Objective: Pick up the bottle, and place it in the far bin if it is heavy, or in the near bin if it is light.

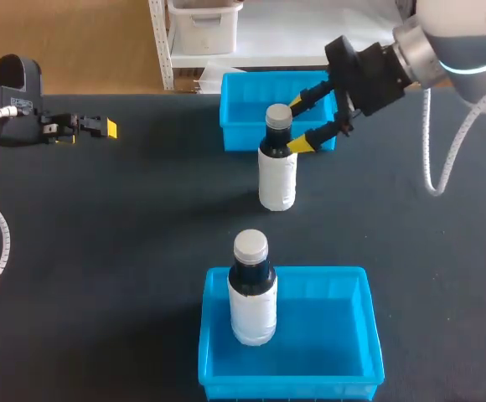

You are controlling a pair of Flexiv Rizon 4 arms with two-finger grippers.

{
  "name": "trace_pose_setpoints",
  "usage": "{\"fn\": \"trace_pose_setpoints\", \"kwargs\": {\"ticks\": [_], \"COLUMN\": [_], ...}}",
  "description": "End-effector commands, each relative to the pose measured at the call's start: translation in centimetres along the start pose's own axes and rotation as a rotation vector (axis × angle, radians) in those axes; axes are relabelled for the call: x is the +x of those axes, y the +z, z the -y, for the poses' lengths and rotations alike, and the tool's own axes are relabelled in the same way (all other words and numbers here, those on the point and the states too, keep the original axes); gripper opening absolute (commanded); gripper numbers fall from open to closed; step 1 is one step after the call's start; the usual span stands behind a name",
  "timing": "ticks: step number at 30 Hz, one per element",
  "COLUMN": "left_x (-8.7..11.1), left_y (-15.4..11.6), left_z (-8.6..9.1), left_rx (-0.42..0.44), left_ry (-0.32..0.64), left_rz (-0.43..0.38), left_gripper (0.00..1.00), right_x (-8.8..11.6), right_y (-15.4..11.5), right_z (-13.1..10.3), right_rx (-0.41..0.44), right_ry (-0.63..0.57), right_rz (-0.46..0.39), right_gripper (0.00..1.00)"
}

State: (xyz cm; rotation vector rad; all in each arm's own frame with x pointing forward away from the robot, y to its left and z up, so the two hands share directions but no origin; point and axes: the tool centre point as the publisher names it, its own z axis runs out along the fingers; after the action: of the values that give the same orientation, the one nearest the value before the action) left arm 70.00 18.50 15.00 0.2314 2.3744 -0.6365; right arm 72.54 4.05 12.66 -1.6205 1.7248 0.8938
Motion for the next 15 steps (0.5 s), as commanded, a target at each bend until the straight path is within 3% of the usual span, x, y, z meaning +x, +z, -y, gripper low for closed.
{"fn": "trace_pose_setpoints", "kwargs": {"ticks": [1, 15], "left_x": [0.0, 0.0], "left_y": [0.0, 0.0], "left_z": [0.0, 0.0], "left_rx": [0.0, 0.0], "left_ry": [0.0, 0.0], "left_rz": [0.0, 0.0], "left_gripper": [1.0, 1.0], "right_x": [-0.1, -0.6], "right_y": [0.6, 1.9], "right_z": [0.3, 0.2], "right_rx": [-0.013, -0.039], "right_ry": [0.002, -0.001], "right_rz": [0.005, 0.017], "right_gripper": [1.0, 1.0]}}
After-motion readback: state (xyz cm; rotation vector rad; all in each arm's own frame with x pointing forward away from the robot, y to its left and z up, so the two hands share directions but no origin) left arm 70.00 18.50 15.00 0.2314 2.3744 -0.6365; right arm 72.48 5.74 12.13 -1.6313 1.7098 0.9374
